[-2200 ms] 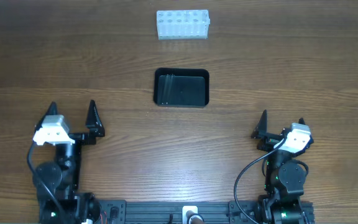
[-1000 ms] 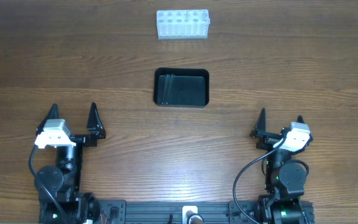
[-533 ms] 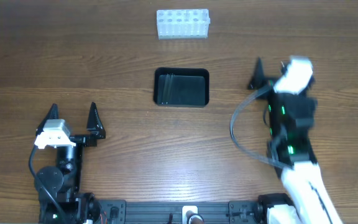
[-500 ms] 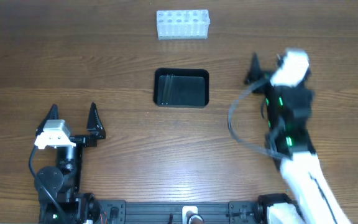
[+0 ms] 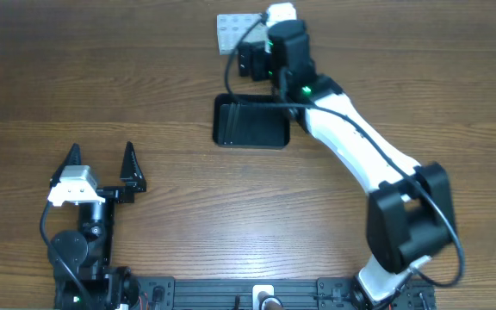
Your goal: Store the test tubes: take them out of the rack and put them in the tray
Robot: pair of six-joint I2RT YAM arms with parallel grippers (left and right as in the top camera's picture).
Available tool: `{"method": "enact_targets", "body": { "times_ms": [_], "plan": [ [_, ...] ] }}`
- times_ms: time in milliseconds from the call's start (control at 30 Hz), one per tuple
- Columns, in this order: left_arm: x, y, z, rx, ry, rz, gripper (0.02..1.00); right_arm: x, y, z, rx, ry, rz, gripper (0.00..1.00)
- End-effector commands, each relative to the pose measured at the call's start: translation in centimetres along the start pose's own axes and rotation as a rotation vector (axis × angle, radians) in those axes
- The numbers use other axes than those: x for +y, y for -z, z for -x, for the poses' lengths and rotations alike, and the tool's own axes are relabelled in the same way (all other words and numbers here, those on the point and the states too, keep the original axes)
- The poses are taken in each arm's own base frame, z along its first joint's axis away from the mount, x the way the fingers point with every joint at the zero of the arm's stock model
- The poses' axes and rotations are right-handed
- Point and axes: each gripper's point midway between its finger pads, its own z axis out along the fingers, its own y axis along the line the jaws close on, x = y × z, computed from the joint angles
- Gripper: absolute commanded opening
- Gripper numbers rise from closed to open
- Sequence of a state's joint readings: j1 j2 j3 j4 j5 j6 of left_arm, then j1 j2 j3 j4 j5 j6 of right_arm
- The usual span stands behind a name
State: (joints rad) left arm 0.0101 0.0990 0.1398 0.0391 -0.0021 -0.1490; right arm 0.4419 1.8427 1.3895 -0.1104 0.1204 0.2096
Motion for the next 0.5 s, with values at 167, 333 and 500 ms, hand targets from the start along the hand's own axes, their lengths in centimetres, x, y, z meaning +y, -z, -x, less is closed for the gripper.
{"method": "enact_targets", "body": {
  "times_ms": [167,333,500],
  "plan": [
    [0.0,0.0,-0.3,0.001,-0.015,-0.008,0.998,0.6,-5.1,2.0,0.022,-0.049,-0.117,0.991],
    [0.0,0.0,-0.3,0.001,-0.015,-0.008,0.998,0.5,-7.3,2.1,0.013,-0.048,-0.139,0.991],
    [0.0,0.0,-0.3,0.001,-0.015,-0.008,0.998,0.1,-8.7,2.0,-0.008,-0.050,-0.172,0.991]
  ]
}}
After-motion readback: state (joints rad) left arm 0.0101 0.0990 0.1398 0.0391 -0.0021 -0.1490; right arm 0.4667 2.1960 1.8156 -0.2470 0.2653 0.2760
